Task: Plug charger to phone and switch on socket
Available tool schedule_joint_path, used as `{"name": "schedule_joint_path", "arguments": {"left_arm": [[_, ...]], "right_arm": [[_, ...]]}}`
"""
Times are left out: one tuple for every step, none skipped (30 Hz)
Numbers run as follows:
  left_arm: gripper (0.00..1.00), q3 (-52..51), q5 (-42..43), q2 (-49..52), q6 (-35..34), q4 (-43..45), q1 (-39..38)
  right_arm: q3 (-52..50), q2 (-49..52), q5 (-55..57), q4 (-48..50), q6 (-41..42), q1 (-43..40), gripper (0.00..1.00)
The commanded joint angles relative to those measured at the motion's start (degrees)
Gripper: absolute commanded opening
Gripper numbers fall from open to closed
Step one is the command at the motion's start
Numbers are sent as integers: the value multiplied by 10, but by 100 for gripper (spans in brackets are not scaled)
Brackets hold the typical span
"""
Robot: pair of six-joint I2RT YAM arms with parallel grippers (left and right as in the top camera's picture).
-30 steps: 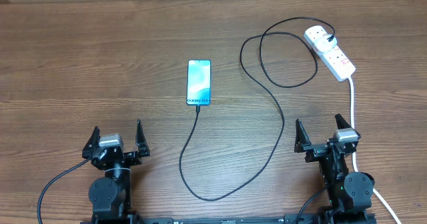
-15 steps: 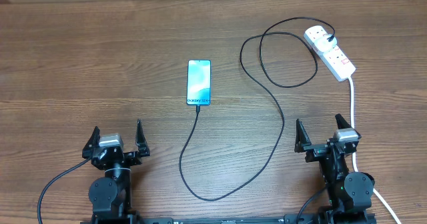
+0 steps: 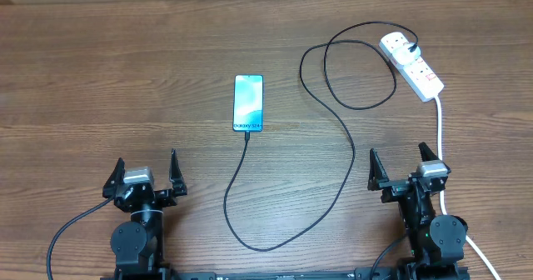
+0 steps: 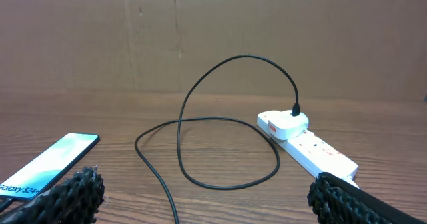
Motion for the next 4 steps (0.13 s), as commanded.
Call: {"name": "schedule_joint_path", "arguments": {"left_arm": [[100, -2, 1, -6, 11, 0, 3], [100, -2, 1, -6, 11, 0, 3], [100, -2, 1, -6, 11, 0, 3], [100, -2, 1, -6, 11, 0, 3]], "right_arm": [[-6, -6, 0, 5, 2, -2, 100], [-6, -6, 0, 5, 2, -2, 100], [-6, -6, 0, 5, 2, -2, 100], [-6, -6, 0, 5, 2, -2, 100]]}}
